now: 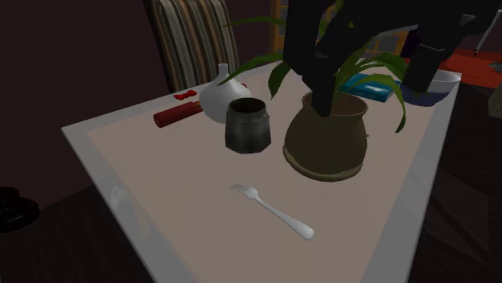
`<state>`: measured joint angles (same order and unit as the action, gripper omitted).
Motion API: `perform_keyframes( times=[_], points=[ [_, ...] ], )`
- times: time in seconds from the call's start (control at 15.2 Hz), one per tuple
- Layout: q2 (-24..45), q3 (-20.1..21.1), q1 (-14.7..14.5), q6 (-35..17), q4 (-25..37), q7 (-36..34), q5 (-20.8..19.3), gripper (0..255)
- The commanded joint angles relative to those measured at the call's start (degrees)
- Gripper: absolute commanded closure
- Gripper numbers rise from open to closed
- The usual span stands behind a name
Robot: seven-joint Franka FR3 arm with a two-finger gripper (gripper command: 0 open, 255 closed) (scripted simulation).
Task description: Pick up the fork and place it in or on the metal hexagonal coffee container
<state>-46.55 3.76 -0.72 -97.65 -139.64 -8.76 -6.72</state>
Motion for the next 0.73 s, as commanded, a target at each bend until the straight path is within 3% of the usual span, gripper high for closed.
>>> perform_keyframes(
  times=[0.0, 0.66],
  points=[
    [0.0, 0.0, 0.0, 0.0, 0.0, 0.0, 0.0, 0],
    [12.3, 0.1, -2.2, -22.0, -8.8, 1.4, 0.4, 0]
  ],
)
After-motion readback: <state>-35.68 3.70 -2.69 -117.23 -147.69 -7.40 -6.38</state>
